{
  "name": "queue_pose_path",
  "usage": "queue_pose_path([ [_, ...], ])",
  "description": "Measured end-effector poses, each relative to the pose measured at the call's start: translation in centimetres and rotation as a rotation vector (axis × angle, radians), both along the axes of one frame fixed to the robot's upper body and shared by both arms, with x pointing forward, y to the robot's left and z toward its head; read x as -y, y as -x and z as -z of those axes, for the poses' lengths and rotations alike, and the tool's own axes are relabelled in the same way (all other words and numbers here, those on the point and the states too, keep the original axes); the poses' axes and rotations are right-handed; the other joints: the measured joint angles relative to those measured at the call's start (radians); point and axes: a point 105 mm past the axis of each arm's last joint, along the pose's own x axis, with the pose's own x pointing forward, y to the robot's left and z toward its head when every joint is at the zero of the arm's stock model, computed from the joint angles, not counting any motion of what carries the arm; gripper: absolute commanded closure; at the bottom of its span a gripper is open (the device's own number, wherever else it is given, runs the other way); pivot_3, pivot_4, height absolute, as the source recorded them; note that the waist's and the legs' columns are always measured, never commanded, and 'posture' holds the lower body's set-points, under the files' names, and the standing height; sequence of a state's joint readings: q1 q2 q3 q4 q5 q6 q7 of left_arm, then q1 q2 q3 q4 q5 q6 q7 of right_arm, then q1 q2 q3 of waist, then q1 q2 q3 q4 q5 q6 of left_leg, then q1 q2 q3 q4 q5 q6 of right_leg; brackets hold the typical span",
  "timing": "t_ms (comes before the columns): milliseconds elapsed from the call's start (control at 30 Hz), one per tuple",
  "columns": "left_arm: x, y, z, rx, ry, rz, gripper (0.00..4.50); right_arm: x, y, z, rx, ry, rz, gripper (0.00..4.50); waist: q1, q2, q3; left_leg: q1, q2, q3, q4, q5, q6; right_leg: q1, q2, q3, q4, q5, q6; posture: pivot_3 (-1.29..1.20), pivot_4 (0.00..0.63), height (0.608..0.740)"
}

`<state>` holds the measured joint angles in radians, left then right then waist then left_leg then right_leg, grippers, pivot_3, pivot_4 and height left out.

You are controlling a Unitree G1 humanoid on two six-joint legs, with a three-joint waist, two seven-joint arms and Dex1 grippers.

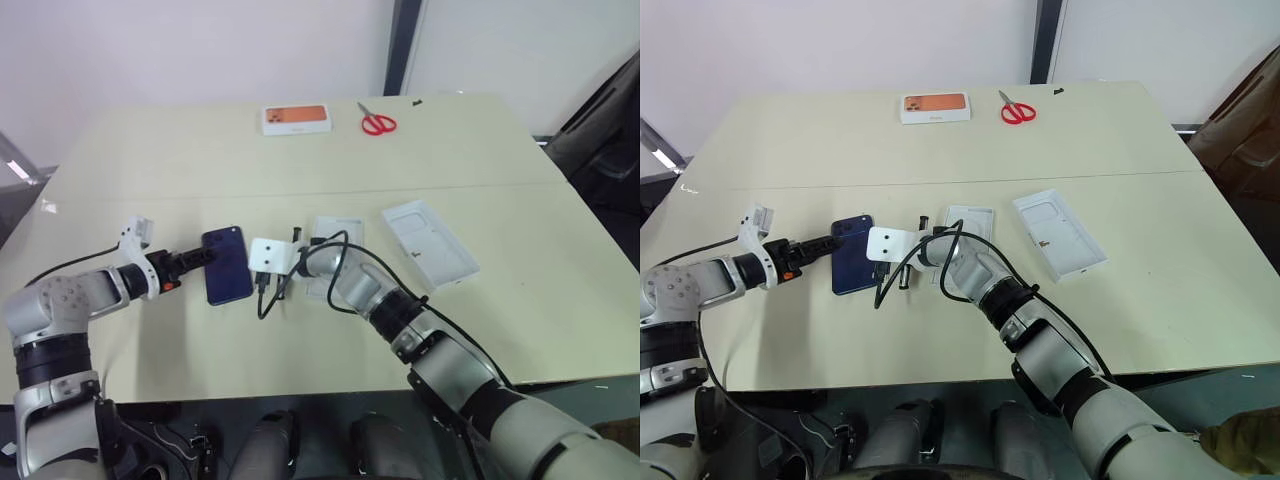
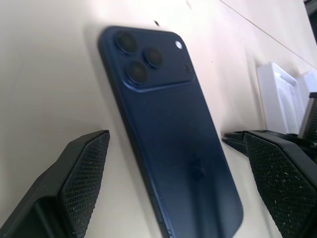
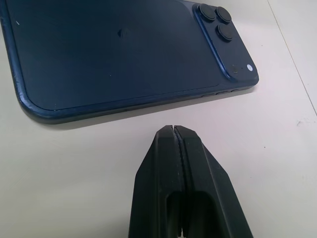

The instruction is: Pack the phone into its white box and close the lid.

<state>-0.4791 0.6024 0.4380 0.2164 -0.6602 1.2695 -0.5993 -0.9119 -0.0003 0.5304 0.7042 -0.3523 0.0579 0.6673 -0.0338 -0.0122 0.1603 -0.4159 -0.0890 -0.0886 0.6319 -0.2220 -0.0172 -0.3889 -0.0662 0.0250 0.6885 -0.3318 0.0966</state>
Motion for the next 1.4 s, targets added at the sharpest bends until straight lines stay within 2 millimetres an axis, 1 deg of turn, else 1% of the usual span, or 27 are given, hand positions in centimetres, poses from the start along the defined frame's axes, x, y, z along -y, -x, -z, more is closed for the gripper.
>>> queue_pose_path([
  [100, 0.4, 0.1, 0.0, -0.005, 0.007, 0.013, 0.01, -0.1, 0.1, 0.1, -0.007, 0.0, -0.005, 4.5, 0.0, 0.0, -0.001, 0.0, 0.0, 0.0, 0.0, 0.0, 0.0, 0.0, 0.0, 0.0, 0.0, 0.0, 0.0, 0.0, 0.15, 0.734],
  [300, 1.9, -0.1, 0.3, -0.018, -0.005, 0.056, 0.01, 0.1, 0.5, 0.3, -0.038, 0.002, -0.026, 4.5, 0.007, 0.001, -0.003, 0.001, 0.0, 0.0, 0.0, 0.0, 0.0, 0.001, 0.0, 0.0, 0.0, 0.0, 0.0, 0.0, 0.15, 0.734],
  [600, 3.4, -0.9, 0.3, -0.034, -0.021, 0.116, 0.01, 0.7, 0.1, 0.2, -0.038, 0.001, -0.006, 4.5, 0.024, 0.002, -0.004, 0.001, -0.001, 0.0, 0.0, 0.0, 0.0, 0.002, -0.001, 0.0, -0.001, 0.0, 0.0, 0.0, 0.15, 0.734],
  [733, 3.7, -1.2, 0.3, -0.04, 0.002, 0.127, 0.01, 0.8, 0.0, 0.3, -0.033, 0.007, -0.004, 4.5, 0.025, 0.003, -0.005, 0.001, -0.001, 0.0, 0.0, 0.0, 0.0, 0.002, -0.001, 0.0, -0.001, 0.0, 0.0, 0.0, 0.15, 0.734],
  [900, 4.7, -1.9, 0.0, -0.048, 0.064, 0.147, 0.01, 0.9, -0.1, 0.3, -0.03, 0.009, -0.001, 4.5, 0.026, 0.003, -0.005, 0.002, -0.001, -0.001, 0.0, 0.0, 0.0, 0.003, -0.001, -0.001, -0.001, 0.0, 0.0, 0.0, 0.15, 0.734],
  [1067, 5.7, -1.9, 0.0, -0.051, 0.074, 0.191, 0.01, 0.9, -0.1, 0.4, -0.027, 0.006, 0.001, 4.5, 0.025, 0.003, -0.005, 0.002, -0.001, -0.001, 0.0, 0.0, 0.0, 0.003, -0.001, 0.0, -0.001, 0.0, 0.0, 0.0, 0.15, 0.734],
  [1200, 5.8, -2.0, 0.1, -0.054, 0.083, 0.19, 0.01, 1.0, -0.1, 0.5, -0.025, 0.003, 0.004, 4.5, 0.024, 0.003, -0.005, 0.002, -0.001, -0.001, 0.0, 0.0, 0.0, 0.003, -0.001, 0.0, -0.001, 0.0, 0.0, 0.0, 0.15, 0.734],
  [1267, 5.7, -2.0, 0.2, -0.057, 0.083, 0.183, 0.5, 1.0, -0.1, 0.5, -0.024, 0.004, 0.006, 4.5, 0.024, 0.003, -0.005, 0.002, -0.001, -0.001, 0.0, 0.0, 0.0, 0.003, -0.001, 0.0, -0.001, 0.0, 0.0, 0.0, 0.15, 0.734],
  [1333, 5.3, -2.2, 0.4, -0.059, 0.08, 0.166, 1.25, 1.0, -0.1, 0.5, -0.023, 0.003, 0.006, 4.5, 0.023, 0.003, -0.005, 0.002, -0.001, -0.001, -0.001, 0.0, 0.0, 0.003, -0.001, 0.0, -0.001, 0.0, 0.0, 0.0, 0.15, 0.734],
  [1400, 5.1, -2.1, 0.7, -0.066, 0.073, 0.156, 1.25, 1.0, 0.0, 0.5, -0.022, 0.001, 0.005, 4.5, 0.022, 0.003, -0.005, 0.002, -0.001, -0.001, -0.001, 0.0, 0.0, 0.002, -0.001, 0.0, -0.002, 0.0, 0.0, 0.0, 0.15, 0.734],
])
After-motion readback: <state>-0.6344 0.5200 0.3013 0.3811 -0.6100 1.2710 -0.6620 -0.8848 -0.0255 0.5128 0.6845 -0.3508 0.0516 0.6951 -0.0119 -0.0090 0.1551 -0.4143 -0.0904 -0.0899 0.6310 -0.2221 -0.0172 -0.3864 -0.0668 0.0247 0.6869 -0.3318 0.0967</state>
